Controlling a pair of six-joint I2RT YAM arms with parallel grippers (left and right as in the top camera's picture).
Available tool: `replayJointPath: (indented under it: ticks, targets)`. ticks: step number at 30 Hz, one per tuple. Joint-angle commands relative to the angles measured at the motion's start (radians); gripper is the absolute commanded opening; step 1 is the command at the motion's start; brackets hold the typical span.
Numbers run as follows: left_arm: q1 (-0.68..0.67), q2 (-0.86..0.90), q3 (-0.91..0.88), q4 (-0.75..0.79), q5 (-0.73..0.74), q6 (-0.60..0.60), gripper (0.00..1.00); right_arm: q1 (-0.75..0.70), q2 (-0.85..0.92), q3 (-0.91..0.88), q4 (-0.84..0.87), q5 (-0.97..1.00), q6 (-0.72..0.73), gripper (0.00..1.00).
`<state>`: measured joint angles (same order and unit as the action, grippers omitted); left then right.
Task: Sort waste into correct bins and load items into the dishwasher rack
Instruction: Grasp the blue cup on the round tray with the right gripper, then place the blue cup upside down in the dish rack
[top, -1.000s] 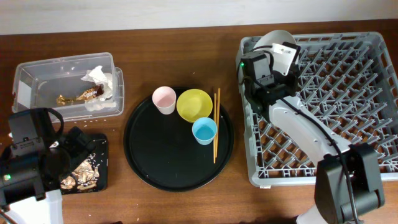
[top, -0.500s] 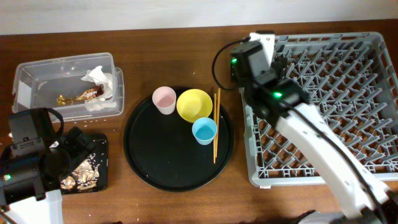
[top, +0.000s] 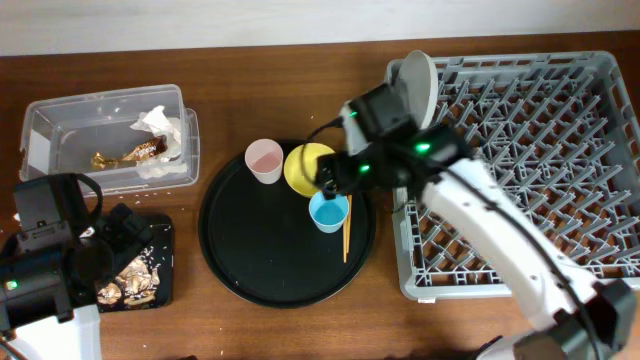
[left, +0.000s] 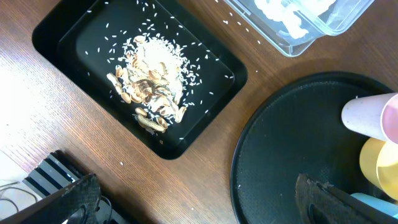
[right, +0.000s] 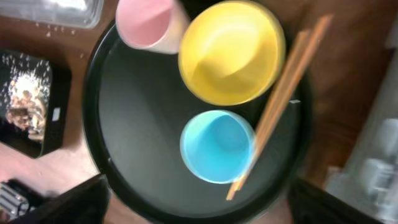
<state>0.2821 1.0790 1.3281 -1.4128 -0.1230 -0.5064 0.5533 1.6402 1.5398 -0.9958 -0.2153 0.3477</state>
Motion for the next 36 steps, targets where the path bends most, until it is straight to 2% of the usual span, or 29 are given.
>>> replayJointPath:
  ticks: [1, 2, 6, 11, 13, 14, 15, 18, 19, 21, 24, 31, 33, 36]
  targets:
    - [0.005, -0.005, 0.016, 0.001, 0.003, -0.005, 0.99, 0.12, 0.068, 0.001, 0.03, 0.127, 0.076, 0.75]
    - [0.005, -0.005, 0.016, 0.001, 0.003, -0.005, 0.99, 0.154, 0.099, 0.001, 0.03, 0.19, 0.13, 0.65]
    - [0.005, -0.005, 0.016, 0.001, 0.003, -0.005, 0.99, 0.219, 0.244, 0.001, 0.037, 0.321, 0.264, 0.64]
    - [0.005, -0.005, 0.016, 0.001, 0.003, -0.005, 0.99, 0.22, 0.344, 0.001, 0.068, 0.287, 0.263, 0.61]
    - [0.005, -0.005, 0.016, 0.001, 0.003, -0.005, 0.99, 0.22, 0.345, 0.001, 0.064, 0.287, 0.263, 0.5]
    - [0.005, -0.005, 0.016, 0.001, 0.003, -0.005, 0.99, 0.22, 0.344, 0.002, 0.065, 0.279, 0.263, 0.39]
    - [0.005, -0.005, 0.016, 0.001, 0.003, -0.005, 0.99, 0.22, 0.343, 0.002, 0.066, 0.276, 0.264, 0.33]
    - [0.005, -0.005, 0.016, 0.001, 0.003, -0.005, 0.99, 0.22, 0.341, 0.004, 0.064, 0.275, 0.263, 0.32]
    - [0.005, -0.005, 0.016, 0.001, 0.003, -0.005, 0.99, 0.22, 0.337, 0.006, 0.061, 0.272, 0.264, 0.25]
    - [0.005, -0.005, 0.016, 0.001, 0.003, -0.005, 0.99, 0.22, 0.33, 0.026, 0.042, 0.272, 0.264, 0.06]
    - [0.005, -0.005, 0.016, 0.001, 0.003, -0.005, 0.99, 0.22, 0.314, 0.087, -0.012, 0.272, 0.263, 0.04]
    - [0.005, -0.005, 0.016, 0.001, 0.003, -0.005, 0.99, 0.192, 0.193, 0.416, -0.309, 0.308, 0.207, 0.04]
    - [0.005, -0.005, 0.016, 0.001, 0.003, -0.005, 0.99, 0.111, 0.125, 0.456, -0.361, 0.329, 0.207, 0.04]
    - [0.005, -0.005, 0.016, 0.001, 0.003, -0.005, 0.99, -0.104, 0.028, 0.456, -0.415, 0.297, 0.193, 0.04]
